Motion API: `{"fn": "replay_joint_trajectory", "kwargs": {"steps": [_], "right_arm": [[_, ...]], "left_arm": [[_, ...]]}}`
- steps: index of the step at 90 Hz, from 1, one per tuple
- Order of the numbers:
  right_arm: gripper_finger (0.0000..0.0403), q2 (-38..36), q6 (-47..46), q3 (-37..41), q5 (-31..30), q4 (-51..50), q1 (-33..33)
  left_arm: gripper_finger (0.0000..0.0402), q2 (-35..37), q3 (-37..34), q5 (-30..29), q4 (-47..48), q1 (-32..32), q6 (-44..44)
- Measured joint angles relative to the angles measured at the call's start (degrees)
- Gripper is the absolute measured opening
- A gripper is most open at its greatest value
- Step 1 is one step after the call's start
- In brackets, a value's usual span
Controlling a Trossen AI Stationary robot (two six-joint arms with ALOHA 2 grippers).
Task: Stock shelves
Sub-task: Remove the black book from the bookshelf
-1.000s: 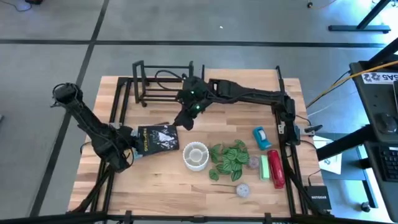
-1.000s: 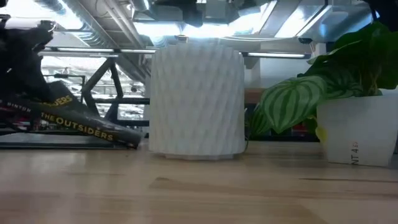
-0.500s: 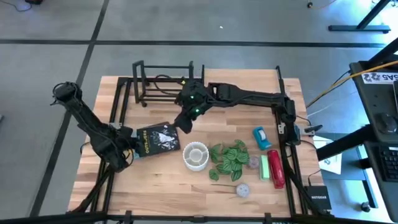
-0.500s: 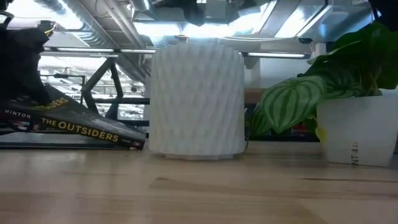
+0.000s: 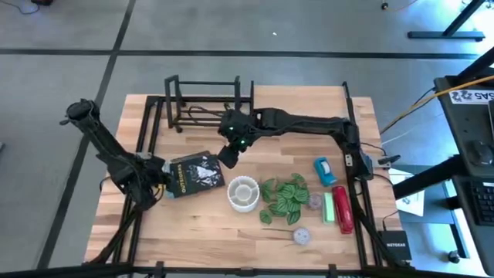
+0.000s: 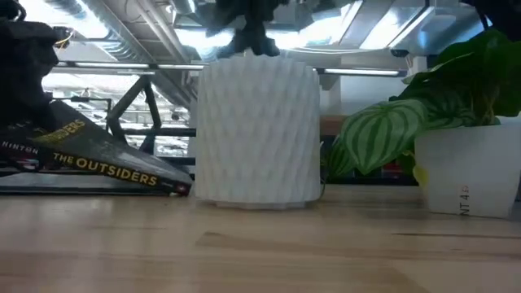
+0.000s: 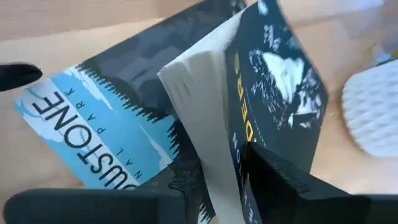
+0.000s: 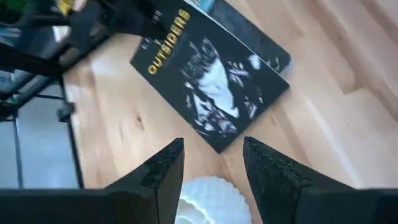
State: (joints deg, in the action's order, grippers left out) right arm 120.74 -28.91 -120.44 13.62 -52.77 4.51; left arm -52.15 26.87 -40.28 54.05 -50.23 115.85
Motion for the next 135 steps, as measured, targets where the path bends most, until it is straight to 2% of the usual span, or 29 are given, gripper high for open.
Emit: {"fn": "replay_joint_trajectory", "kwargs": {"steps": [20, 48, 58, 74, 86, 95, 105, 111, 119, 129, 135], "right_arm": [[0.015, 1.1, 0.8, 0.0, 1.8, 0.0, 0.0], [0.015, 1.1, 1.3, 0.0, 2.4, 0.1, 0.0], [0.015, 1.1, 2.2, 0.0, 2.4, 0.1, 0.0], [0.0149, 1.8, 2.2, 0.0, 1.1, -1.4, 0.4], [0.0136, 4.0, 2.2, 0.0, 2.6, -2.3, 1.6], [0.0107, 6.2, 2.3, 0.0, 3.6, -3.6, 2.4], [0.0063, 8.8, 2.4, 0.0, 3.4, -4.8, 3.2], [0.0037, 10.5, 2.4, 0.0, 3.3, -5.8, 3.3], [0.0008, 12.4, 2.4, 0.0, 3.8, -6.3, 3.4], [0.0009, 14.4, 2.2, 0.0, 4.2, -7.0, 3.0], [0.001, 15.3, 2.1, 0.0, 3.8, -7.7, 2.7]], "left_arm": [[0.01, 0.0, 0.0, -0.1, 0.1, 0.5, -3.4], [0.0187, 3.5, 0.0, -0.9, 0.4, 0.5, -2.6], [0.02, 5.4, 0.3, -0.8, 0.6, 0.7, -3.5], [0.0192, 7.1, 5.7, -1.2, 4.4, 2.7, -8.4], [0.0176, 7.0, 13.8, -3.0, 6.2, 4.7, -19.0], [0.0164, 6.8, 17.7, -0.9, 0.3, 5.9, -30.8], [0.0151, 5.9, 16.8, 5.2, -8.8, 6.8, -38.7], [0.0142, 4.3, 14.8, 8.3, -11.4, 7.5, -38.5], [0.0133, 1.2, 12.4, 10.5, -11.6, 8.5, -33.7], [0.0125, -2.5, 9.7, 12.7, -11.8, 9.5, -27.1], [0.0123, -4.3, 8.4, 14.9, -15.2, 10.0, -25.5]]}}
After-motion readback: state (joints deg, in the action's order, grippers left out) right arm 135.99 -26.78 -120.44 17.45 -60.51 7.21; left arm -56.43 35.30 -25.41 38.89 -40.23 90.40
